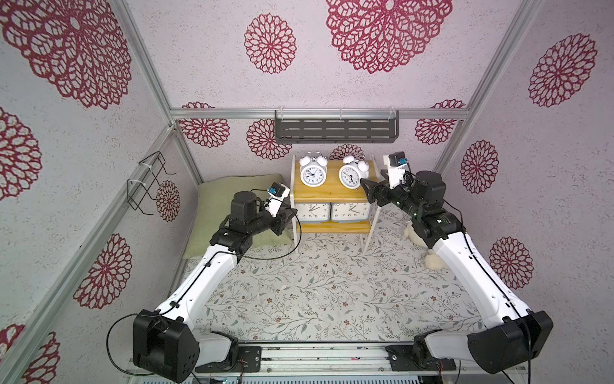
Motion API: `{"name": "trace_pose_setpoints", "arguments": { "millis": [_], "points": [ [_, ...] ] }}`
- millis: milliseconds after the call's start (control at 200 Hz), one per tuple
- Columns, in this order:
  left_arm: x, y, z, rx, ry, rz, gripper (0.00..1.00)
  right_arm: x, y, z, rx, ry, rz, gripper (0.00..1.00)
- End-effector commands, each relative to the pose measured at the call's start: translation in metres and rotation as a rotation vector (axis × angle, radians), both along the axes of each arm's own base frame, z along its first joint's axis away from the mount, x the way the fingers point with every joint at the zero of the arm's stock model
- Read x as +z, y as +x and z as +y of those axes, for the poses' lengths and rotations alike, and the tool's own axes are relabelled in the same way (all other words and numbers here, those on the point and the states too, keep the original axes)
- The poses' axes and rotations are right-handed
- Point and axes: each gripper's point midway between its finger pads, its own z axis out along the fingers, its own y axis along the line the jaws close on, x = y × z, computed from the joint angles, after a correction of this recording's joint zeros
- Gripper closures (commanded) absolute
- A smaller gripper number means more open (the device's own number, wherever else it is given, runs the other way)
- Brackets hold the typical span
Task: Place the alarm clocks on the shelf by style
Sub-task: Place the alarm on the shelf, then reset both arms
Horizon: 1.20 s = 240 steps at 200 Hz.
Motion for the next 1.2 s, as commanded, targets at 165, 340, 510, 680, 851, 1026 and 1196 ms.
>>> {"name": "trace_pose_setpoints", "arguments": {
  "millis": [165,340,510,680,851,1026,1196],
  "points": [
    [0.005,0.001,-0.002,-0.021,-0.003,-0.003,0.69,0.023,-0.007,-0.010,-0.037,-0.005,-0.068,0.16],
    [0.005,0.001,-0.002,-0.022,-0.004,-0.003,0.69,0.024,-0.017,0.002,0.050,-0.004,-0.069,0.15],
    [0.006,0.000,-0.002,-0.021,-0.003,-0.004,0.69,0.028,-0.017,0.002,0.052,0.007,-0.081,0.14],
    [0.006,0.000,-0.002,-0.023,-0.002,-0.005,0.69,0.024,-0.006,0.000,0.014,0.011,-0.070,0.13],
    [0.005,0.000,-0.002,-0.026,-0.003,-0.003,0.69,0.013,0.003,-0.001,-0.014,-0.007,-0.044,0.13],
    [0.005,0.001,-0.002,-0.026,-0.001,-0.001,0.69,0.009,0.008,-0.008,-0.069,-0.026,-0.038,0.13],
    [0.005,0.001,-0.003,-0.027,-0.001,-0.002,0.69,0.008,0.010,-0.015,-0.115,-0.036,-0.043,0.12]
  ]
}}
